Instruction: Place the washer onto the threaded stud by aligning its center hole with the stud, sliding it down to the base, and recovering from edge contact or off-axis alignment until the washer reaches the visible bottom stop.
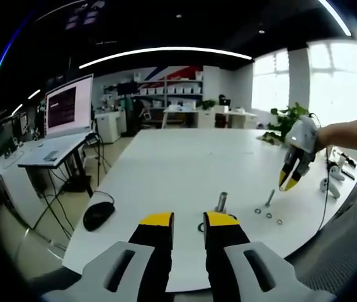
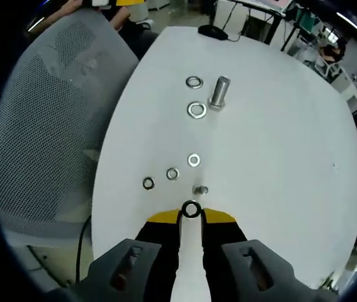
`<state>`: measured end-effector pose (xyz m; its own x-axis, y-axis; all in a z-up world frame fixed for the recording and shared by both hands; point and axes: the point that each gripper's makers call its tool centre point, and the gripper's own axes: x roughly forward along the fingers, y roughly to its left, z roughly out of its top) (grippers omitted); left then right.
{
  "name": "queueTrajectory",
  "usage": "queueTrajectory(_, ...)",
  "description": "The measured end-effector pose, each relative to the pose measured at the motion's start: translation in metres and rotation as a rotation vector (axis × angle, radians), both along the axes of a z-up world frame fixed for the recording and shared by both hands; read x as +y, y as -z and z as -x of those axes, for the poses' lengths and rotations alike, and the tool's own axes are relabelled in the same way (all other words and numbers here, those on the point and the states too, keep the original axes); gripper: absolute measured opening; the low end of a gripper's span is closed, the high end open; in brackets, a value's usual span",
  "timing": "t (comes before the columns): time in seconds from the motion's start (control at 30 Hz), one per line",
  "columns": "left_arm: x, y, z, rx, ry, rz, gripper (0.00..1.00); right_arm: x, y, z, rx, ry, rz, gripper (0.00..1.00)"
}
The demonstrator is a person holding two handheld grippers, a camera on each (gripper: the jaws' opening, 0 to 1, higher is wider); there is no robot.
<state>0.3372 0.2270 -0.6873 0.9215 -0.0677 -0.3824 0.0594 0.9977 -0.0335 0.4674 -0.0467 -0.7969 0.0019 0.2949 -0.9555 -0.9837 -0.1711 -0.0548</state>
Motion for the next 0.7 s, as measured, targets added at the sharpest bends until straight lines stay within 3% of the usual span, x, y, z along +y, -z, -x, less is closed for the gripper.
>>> queueTrajectory(0.7, 0.001, -0.001, 0.0, -0.004, -0.004, 0.004, 0.16, 0.017, 0.009, -0.009, -0.01, -0.027, 0.013, 0.13)
